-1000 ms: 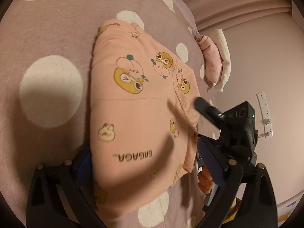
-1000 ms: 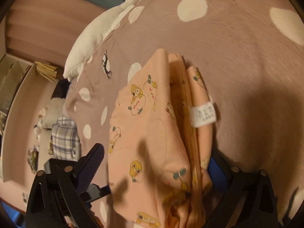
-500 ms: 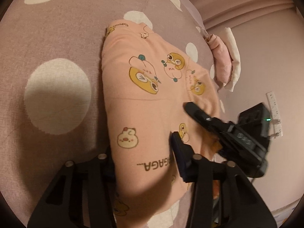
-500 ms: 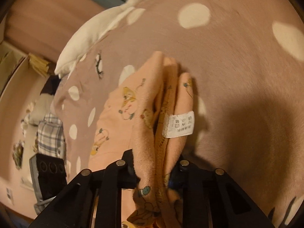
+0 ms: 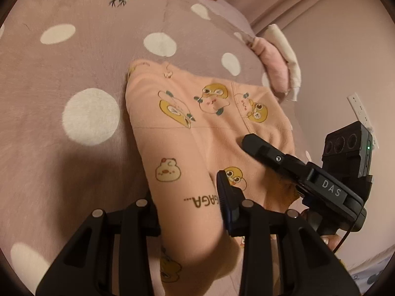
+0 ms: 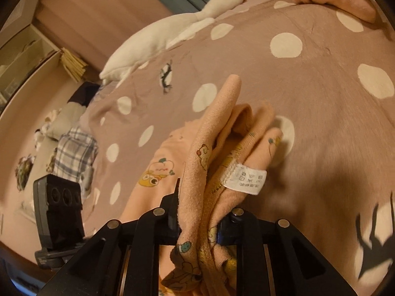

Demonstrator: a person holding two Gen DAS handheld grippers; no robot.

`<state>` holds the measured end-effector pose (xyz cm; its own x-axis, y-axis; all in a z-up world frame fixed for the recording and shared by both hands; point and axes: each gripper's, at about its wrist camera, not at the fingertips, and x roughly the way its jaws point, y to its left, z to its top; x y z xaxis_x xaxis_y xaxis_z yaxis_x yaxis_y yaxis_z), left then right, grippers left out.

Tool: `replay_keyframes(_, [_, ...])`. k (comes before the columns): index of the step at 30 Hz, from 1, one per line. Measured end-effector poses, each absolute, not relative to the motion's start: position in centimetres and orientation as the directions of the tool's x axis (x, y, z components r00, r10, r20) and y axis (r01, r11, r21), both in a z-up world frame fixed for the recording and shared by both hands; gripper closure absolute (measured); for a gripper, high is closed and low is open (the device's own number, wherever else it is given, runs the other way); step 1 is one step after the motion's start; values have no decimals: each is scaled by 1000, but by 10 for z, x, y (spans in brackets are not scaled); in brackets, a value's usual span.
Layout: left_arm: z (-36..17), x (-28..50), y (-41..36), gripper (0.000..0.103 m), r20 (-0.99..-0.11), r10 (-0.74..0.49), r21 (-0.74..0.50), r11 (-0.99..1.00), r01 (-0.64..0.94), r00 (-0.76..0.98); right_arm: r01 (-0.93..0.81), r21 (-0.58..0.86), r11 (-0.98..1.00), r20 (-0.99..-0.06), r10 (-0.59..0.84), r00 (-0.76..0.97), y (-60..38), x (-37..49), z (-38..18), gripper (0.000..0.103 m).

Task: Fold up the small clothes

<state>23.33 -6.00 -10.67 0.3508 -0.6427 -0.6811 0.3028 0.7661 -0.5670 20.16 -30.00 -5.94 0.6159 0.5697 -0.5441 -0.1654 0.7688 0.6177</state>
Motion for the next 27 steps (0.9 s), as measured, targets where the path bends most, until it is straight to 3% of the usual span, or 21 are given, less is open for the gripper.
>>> replay_keyframes(27, [-42,84,-10,69,-628,-629,-529,777,342,458,-352,573,740,-447,643,622,-244,77,0,82])
